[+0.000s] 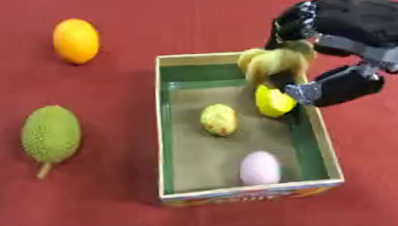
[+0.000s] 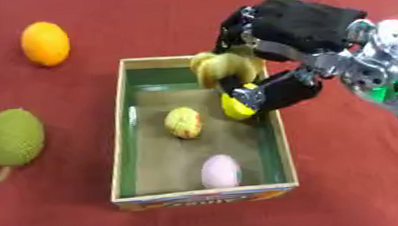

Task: Pick up objects on the table and place them in the box.

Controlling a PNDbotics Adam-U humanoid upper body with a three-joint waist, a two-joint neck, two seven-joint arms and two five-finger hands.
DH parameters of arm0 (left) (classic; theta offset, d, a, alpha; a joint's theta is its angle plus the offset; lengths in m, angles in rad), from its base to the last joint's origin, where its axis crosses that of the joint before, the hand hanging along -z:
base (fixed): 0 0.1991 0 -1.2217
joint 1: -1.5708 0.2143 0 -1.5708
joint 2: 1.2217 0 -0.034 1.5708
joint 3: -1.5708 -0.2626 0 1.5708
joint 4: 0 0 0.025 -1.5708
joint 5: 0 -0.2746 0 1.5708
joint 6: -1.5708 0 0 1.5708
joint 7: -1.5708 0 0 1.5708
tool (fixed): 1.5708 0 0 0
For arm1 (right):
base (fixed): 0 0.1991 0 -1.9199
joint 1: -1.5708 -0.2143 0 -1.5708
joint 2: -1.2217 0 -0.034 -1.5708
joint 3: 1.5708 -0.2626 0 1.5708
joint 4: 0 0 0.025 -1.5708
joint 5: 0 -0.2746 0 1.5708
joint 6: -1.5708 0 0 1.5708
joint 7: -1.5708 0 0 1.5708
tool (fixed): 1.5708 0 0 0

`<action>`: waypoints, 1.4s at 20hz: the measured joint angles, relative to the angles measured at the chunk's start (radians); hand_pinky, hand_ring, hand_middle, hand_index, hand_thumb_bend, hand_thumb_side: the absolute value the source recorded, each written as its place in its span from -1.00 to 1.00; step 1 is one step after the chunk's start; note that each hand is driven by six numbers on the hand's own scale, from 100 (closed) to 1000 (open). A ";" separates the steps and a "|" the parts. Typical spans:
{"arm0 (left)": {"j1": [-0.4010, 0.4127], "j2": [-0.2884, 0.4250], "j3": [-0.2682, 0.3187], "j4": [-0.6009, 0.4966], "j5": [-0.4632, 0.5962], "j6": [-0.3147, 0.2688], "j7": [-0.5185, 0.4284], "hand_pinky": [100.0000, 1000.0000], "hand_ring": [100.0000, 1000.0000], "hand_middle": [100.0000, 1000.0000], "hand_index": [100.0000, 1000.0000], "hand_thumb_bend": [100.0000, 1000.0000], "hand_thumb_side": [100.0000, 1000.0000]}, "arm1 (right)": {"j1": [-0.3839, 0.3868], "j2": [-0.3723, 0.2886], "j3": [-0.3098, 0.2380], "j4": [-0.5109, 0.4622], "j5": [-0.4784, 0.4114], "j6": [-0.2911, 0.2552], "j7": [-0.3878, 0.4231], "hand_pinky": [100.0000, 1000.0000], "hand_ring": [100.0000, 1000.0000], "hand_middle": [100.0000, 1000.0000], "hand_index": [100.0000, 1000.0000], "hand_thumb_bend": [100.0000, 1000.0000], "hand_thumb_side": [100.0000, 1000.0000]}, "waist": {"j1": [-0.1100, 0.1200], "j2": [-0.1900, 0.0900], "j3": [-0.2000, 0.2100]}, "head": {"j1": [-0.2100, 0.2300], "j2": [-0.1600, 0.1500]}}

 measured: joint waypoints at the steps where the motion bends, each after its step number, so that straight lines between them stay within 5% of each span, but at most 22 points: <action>1: 0.000 0.000 0.000 0.000 0.000 0.001 -0.001 0.45 0.14 0.08 0.57 -1.00 -0.05 | -0.005 0.008 0.013 0.000 0.006 0.003 0.009 0.11 0.25 0.29 0.47 -1.00 -0.45 | 0.000 0.004 0.002 | -0.001 0.000; 9: -0.001 0.000 -0.003 0.000 0.005 0.004 -0.008 0.45 0.14 0.08 0.57 -1.00 -0.04 | -0.037 0.063 0.108 0.000 0.095 0.032 0.116 0.27 0.56 0.62 0.75 -0.88 -0.14 | 0.000 0.016 0.006 | -0.002 0.000; 15: -0.001 0.000 -0.004 0.000 0.005 0.004 -0.008 0.46 0.14 0.09 0.57 -1.00 -0.04 | -0.037 0.067 0.103 0.000 0.155 -0.002 0.210 0.75 0.95 0.83 0.92 -0.78 -0.45 | 0.000 0.016 0.005 | -0.001 0.000; 21: 0.000 0.000 -0.004 0.000 0.005 0.004 -0.008 0.46 0.14 0.09 0.57 -1.00 -0.04 | -0.035 0.068 0.046 0.000 0.168 -0.028 0.230 0.79 0.95 0.80 0.95 -0.70 -0.42 | 0.003 0.016 -0.002 | 0.007 0.001; 28: 0.000 0.000 -0.004 0.000 0.005 0.004 -0.008 0.45 0.15 0.09 0.57 -1.00 -0.07 | 0.013 0.053 -0.033 0.000 0.122 -0.022 0.139 0.57 0.69 0.58 0.79 -1.00 -0.86 | 0.010 0.011 -0.008 | 0.012 0.001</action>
